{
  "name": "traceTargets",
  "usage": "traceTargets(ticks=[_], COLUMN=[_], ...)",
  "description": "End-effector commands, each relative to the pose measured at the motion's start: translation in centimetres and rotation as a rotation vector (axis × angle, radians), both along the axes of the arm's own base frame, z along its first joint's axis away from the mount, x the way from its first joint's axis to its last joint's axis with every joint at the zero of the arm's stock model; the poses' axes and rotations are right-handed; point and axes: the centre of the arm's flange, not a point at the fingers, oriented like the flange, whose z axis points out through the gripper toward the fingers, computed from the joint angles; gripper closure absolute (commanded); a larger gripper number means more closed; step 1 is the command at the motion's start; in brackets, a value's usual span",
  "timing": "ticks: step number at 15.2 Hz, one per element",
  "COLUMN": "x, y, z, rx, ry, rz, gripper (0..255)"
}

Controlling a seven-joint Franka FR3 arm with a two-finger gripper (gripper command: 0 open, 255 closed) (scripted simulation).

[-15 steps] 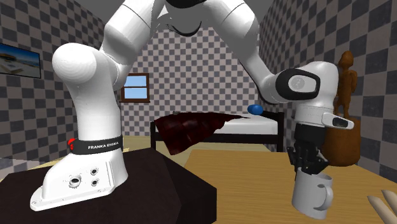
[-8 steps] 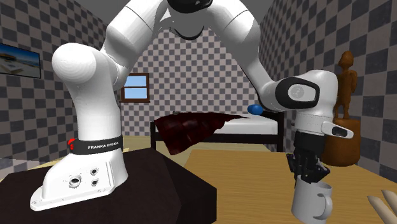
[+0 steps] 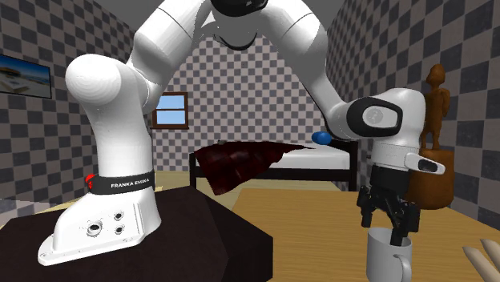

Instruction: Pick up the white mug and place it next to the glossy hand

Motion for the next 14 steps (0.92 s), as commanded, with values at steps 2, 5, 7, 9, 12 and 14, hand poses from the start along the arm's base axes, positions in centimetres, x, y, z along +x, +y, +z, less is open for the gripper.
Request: traceTargets(ticks=[2,5,7,9,12,14], x=[0.0,0.6,0.8,0.8,0.8,0.8], y=[0.0,-0.2,-0.3,-0.3,-0.3,-0.3], z=[0.0,3.9,4.9,4.9,4.9,4.9], rx=[0.0,0.0,0.0,0.0,0.0,0.0], ry=[0.0,0.0,0.0,0.0,0.0,0.0], rz=[0.0,0.0,0.0,0.0,0.0,0.0], gripper=[0,0,0,0,0,0])
